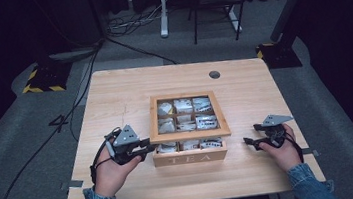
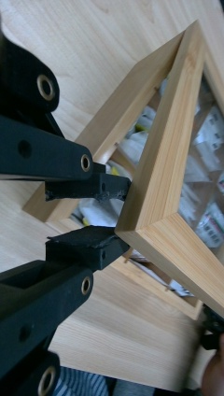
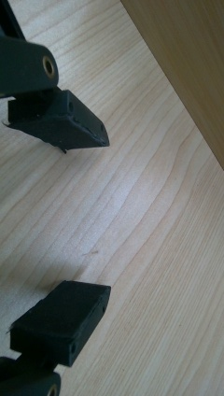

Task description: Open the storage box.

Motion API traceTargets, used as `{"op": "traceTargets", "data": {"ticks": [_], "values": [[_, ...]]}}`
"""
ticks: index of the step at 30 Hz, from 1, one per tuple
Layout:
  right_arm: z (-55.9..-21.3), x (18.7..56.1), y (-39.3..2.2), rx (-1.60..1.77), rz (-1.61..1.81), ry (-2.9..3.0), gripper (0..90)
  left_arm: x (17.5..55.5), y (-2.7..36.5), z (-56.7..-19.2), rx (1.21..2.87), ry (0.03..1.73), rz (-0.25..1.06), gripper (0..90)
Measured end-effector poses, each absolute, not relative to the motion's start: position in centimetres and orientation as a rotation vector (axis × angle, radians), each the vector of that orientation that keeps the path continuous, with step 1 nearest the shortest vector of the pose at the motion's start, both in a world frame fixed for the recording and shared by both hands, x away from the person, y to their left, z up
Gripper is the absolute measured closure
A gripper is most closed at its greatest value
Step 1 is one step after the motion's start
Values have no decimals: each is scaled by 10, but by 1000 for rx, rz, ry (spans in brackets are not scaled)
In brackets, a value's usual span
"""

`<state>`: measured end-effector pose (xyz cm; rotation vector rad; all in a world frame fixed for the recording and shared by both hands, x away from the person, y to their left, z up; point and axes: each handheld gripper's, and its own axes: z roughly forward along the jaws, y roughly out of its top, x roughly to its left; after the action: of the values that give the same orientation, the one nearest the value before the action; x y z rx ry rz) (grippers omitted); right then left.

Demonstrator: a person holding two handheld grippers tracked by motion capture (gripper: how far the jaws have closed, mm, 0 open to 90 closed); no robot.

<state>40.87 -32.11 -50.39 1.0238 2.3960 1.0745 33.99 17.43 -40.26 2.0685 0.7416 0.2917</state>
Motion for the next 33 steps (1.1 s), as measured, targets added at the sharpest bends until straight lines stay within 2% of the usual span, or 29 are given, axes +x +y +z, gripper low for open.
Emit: {"op": "traceTargets", "data": {"ticks": [16, 24, 33], "values": [[-504, 409, -321, 1022, 1075, 2394, 237, 357, 172, -392, 1939, 691, 255, 783], [-504, 409, -321, 1030, 1076, 2391, 241, 368, 166, -381, 1890, 652, 337, 791], [-504, 409, -321, 1033, 1074, 2387, 251, 380, 161, -375, 1850, 638, 363, 792]]}}
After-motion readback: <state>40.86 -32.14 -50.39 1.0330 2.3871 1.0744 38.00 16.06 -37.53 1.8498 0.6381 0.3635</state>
